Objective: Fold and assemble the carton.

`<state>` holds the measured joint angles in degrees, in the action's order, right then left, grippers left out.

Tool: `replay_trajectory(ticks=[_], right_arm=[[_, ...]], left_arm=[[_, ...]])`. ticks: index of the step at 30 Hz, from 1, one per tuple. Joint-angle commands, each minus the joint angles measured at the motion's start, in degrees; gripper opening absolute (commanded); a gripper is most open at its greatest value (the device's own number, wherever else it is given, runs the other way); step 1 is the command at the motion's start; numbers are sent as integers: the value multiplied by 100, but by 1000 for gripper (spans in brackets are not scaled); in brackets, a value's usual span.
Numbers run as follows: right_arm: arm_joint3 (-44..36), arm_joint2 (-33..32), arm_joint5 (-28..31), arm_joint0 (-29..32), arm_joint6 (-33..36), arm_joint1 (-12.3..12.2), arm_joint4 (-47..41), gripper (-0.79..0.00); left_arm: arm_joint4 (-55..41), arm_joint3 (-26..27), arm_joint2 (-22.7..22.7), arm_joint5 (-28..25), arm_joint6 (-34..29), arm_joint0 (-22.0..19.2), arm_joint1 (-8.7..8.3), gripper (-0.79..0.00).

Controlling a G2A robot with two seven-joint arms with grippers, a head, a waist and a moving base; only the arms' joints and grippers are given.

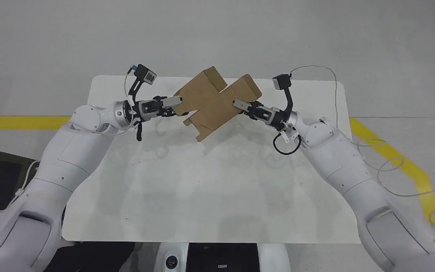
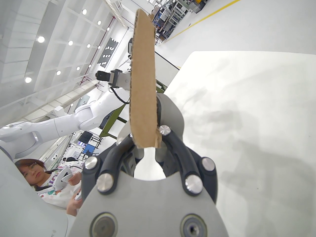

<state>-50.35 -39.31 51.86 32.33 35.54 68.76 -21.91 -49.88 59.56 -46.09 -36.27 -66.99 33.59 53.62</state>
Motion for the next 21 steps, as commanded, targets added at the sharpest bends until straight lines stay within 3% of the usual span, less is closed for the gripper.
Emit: replay_trajectory(ticks=[1,15,21], right_arm=[[12,-26,5,8,30,16,1,-785],[78,-196,6,33,254,109,82,-785],[112,-287,0,54,305,132,134,-785]], left_arm=[[37,-57,-18,-9,-1,-7,29,-474],[577,-332,-107,31,134,-17,185,-496],[821,-417,-182,56,256,6,222,-453]])
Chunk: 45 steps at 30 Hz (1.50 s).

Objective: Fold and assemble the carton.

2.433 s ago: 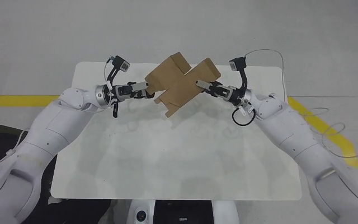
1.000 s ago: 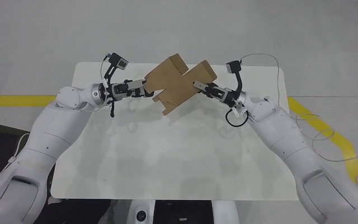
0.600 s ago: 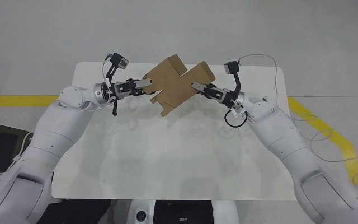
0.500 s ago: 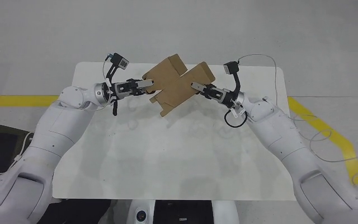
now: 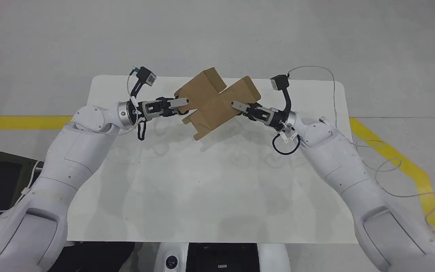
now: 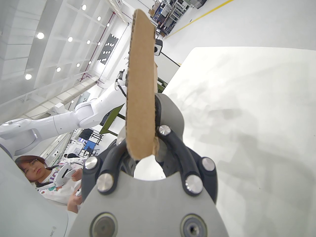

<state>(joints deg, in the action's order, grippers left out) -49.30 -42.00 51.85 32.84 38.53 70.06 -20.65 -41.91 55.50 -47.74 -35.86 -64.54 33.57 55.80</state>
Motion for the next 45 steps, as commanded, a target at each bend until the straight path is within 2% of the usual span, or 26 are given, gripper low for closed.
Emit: replay_trajectory(ticks=[1,10,22,23,24,27,35,36,37,38,45], right_arm=[[14,-36,9,4,12,4,25,-785],[16,-180,-3,53,-9,33,117,-785],[-2,-321,-16,98,73,77,173,-785],[-1,-332,-8,99,83,80,181,-785],[6,-346,-8,100,86,83,189,-785],[12,-382,-8,107,106,90,206,-785],[-35,-432,-22,141,181,127,217,-785],[-41,-428,-32,143,223,133,196,-736],[-30,-434,-45,137,249,137,189,-406],[-11,-445,-55,131,257,140,198,0],[256,-691,25,49,394,49,535,0]], left_arm=[[46,-25,-37,27,21,12,8,-449],[30,-46,-234,152,14,106,34,-440],[286,53,-396,155,5,170,85,-477],[341,61,-398,147,25,175,91,-489],[383,64,-403,145,45,182,97,-536],[448,63,-427,171,79,207,112,-785],[474,47,-515,267,37,236,150,-785],[460,42,-526,284,26,236,156,-785],[458,32,-536,298,9,233,161,-785],[462,17,-552,301,4,226,165,-785],[582,-45,-697,158,-147,166,167,-785]])
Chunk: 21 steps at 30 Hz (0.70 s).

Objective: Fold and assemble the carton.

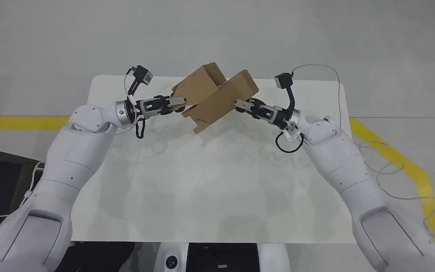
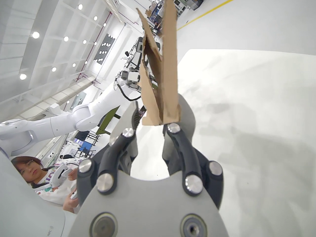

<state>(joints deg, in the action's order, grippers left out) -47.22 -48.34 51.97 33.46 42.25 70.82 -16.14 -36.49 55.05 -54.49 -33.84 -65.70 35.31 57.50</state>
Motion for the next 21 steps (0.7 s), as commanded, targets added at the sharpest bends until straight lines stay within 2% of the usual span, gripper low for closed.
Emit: replay_trajectory(ticks=[1,6,10,13,19,21], right_arm=[[73,-117,37,-13,28,-54,140,0],[14,-400,220,9,254,-209,383,0],[-256,-497,330,50,676,-301,121,0],[-671,-350,185,81,822,-367,-113,0],[-1502,339,20,-10,989,-582,-659,0],[-1619,581,80,-131,930,-686,-705,-43]], left_arm=[[89,1,-41,-86,-70,-17,-7,-785],[470,169,-98,-267,-208,-31,-42,-785],[726,500,-130,-318,-157,63,-114,-785],[879,788,-139,-347,-129,162,-194,-785],[1057,1298,-62,-369,-107,334,-375,-785],[1110,1409,-9,-395,-82,370,-435,-785]])
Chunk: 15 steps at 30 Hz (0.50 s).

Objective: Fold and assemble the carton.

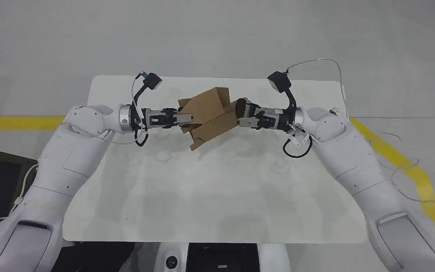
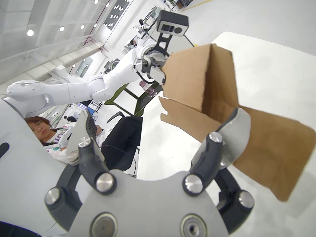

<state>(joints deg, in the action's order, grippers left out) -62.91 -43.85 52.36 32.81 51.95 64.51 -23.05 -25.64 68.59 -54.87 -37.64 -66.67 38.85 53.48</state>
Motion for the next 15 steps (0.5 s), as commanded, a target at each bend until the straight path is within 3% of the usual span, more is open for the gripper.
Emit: replay_trajectory(ticks=[1,11,15], right_arm=[[-90,273,86,-133,-86,-108,-3,-40],[-110,372,117,-182,-117,-144,7,-31],[-110,372,117,-182,-117,-144,7,-111]], left_arm=[[33,95,59,-23,23,29,-61,-785],[27,124,80,-29,30,34,-79,-785],[27,124,80,-29,30,34,-79,-785]])
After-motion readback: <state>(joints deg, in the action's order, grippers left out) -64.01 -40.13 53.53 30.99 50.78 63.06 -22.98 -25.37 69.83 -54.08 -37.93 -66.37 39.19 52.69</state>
